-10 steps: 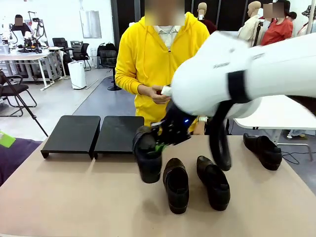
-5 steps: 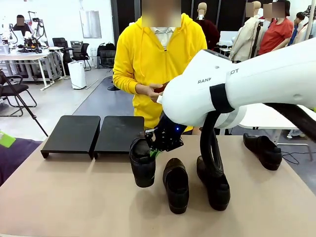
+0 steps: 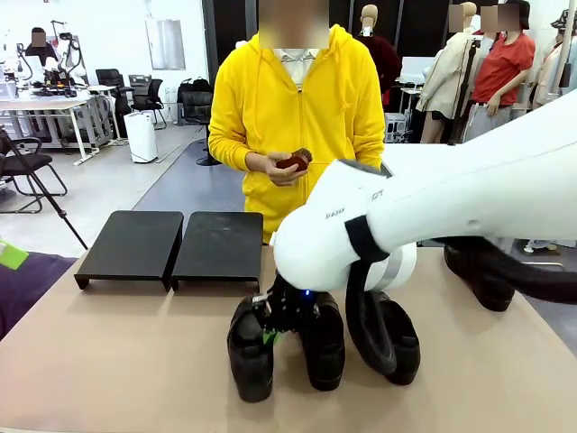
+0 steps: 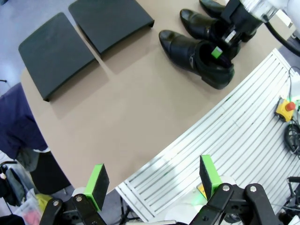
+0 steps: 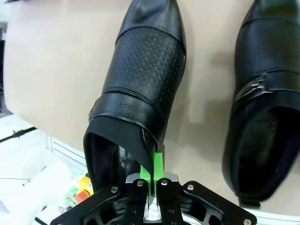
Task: Organize the shoes by placing them on the stand.
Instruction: Pick up one Shoe and place it in the middle of the table.
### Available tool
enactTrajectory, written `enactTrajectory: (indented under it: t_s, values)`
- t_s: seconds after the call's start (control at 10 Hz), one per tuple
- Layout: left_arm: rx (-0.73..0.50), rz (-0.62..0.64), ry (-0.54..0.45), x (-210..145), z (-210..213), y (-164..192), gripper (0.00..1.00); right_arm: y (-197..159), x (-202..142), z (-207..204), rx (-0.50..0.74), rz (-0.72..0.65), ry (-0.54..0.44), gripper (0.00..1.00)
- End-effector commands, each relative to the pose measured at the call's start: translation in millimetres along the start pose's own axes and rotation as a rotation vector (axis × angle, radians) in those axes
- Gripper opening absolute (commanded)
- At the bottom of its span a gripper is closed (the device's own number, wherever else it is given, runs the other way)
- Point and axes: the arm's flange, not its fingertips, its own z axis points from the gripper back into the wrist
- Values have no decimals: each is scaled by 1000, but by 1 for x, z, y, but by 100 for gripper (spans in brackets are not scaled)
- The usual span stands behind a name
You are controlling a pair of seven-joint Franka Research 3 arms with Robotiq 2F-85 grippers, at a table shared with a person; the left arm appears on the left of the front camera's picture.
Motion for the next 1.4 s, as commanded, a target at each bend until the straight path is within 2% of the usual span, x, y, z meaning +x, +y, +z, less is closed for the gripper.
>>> enactTrajectory:
  t_s: [0.0, 0.2, 0.3, 0.4, 0.6, 0.7, 0.9, 1.1, 1.2, 1.3]
  values:
    - [-8, -5, -6, 1, 0, 1, 100, -4, 7, -5, 15, -32, -23, 0]
    - [-8, -5, -6, 1, 0, 1, 100, -8, 7, -9, 32, -32, -17, 0]
    - [-8, -5, -6, 1, 0, 1, 100, -8, 7, -8, 51, -31, -9, 39]
    - [-8, -5, -6, 1, 0, 1, 100, -8, 7, -8, 65, -14, 1, 98]
    - [-8, -5, -6, 1, 0, 1, 100, -7, 3, 0, 118, 27, 30, 100]
    - [-8, -5, -6, 1, 0, 1, 100, -12, 1, 17, 147, 33, 23, 100]
    - [-8, -5, -6, 1, 0, 1, 100, -40, -15, 84, 171, 39, 51, 100]
    - [-8, -5, -6, 1, 0, 1, 100, -68, -52, 158, 333, 74, 104, 100]
    - [-8, -5, -6, 1, 0, 1, 100, -71, -79, 179, 400, 96, 123, 100]
    - [-8, -5, -6, 1, 0, 1, 100, -65, -100, 179, 411, 95, 130, 100]
